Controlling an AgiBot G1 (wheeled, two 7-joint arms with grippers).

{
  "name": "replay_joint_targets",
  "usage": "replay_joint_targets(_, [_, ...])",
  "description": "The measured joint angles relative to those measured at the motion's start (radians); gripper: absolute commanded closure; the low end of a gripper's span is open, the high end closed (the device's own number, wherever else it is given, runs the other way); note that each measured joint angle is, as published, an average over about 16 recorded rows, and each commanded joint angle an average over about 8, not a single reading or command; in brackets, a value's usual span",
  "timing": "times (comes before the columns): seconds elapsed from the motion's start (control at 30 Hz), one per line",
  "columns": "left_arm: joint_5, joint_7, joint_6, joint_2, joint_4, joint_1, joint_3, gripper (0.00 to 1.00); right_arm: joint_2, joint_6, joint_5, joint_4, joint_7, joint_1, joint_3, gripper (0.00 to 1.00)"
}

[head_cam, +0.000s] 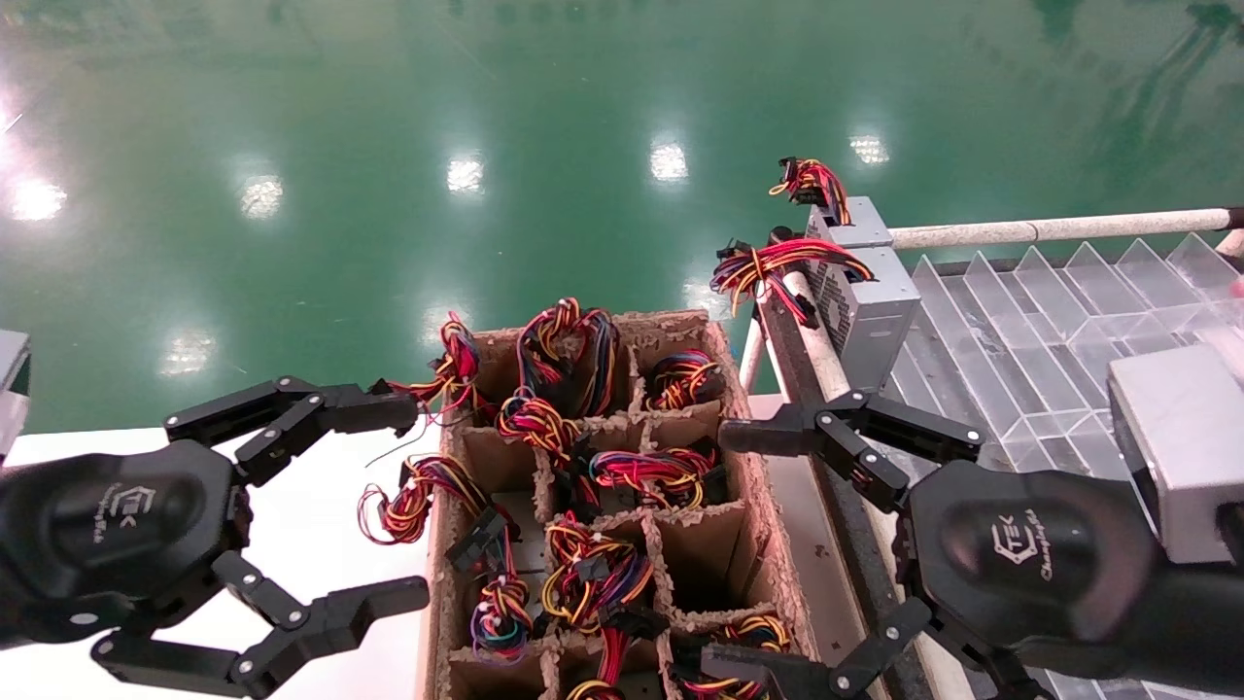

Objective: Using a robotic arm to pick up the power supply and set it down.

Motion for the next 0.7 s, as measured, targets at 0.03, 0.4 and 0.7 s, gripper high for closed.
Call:
replay_joint_targets(0.03, [0.000,0.000,0.000,0.000,0.000,0.000,0.000,0.00,0.000,0.000,0.000,0.000,0.000,0.000,0.000,0.00])
replay_joint_targets(0.4, [0.000,0.000,0.000,0.000,0.000,0.000,0.000,0.00,0.000,0.000,0.000,0.000,0.000,0.000,0.000,0.00])
replay_joint_targets(0.7, [0.000,0.000,0.000,0.000,0.000,0.000,0.000,0.00,0.000,0.000,0.000,0.000,0.000,0.000,0.000,0.00])
